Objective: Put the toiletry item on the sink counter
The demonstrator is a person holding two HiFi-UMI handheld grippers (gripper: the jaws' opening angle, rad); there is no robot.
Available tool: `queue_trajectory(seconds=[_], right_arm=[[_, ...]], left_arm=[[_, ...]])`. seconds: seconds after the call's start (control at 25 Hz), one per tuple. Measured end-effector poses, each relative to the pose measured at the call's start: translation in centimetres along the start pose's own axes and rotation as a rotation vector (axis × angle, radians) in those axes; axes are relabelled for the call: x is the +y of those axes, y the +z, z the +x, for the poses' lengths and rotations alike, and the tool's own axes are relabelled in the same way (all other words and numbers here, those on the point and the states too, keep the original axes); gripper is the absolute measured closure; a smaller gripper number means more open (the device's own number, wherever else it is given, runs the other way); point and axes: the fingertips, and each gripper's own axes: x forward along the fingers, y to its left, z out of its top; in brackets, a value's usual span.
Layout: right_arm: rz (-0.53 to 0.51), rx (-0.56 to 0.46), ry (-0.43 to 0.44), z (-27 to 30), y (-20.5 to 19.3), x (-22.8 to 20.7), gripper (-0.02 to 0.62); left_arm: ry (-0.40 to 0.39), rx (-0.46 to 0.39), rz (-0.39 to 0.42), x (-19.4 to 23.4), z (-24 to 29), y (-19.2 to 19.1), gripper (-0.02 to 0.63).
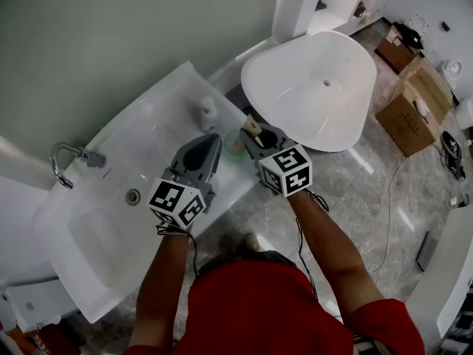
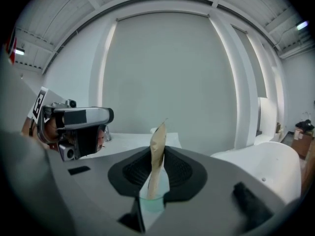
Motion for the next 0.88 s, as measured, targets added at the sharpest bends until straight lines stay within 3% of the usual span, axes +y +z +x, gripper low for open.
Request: queue_trajectory(seconds=[0.24,0.48,0.88], right_arm=[[0.004,0.03,0.014,0.4,-0.8,-0.5,0.525],[-0.008,0.09,0.022,0.7,-1.8,-0.8,0.413],[0.033,0.16,0.016,-0.9,-4.0,-2.2,0.371]], left_arm=[[-0.002,0.008,-0.006,0.2,0.4,-0.5,0.588],[-0.005,0.015,-0.006,0.2,0.7,-0.8,0.588],[-0.024,0.024,-0.008,-0.9,1.5,-1.3,0.588]])
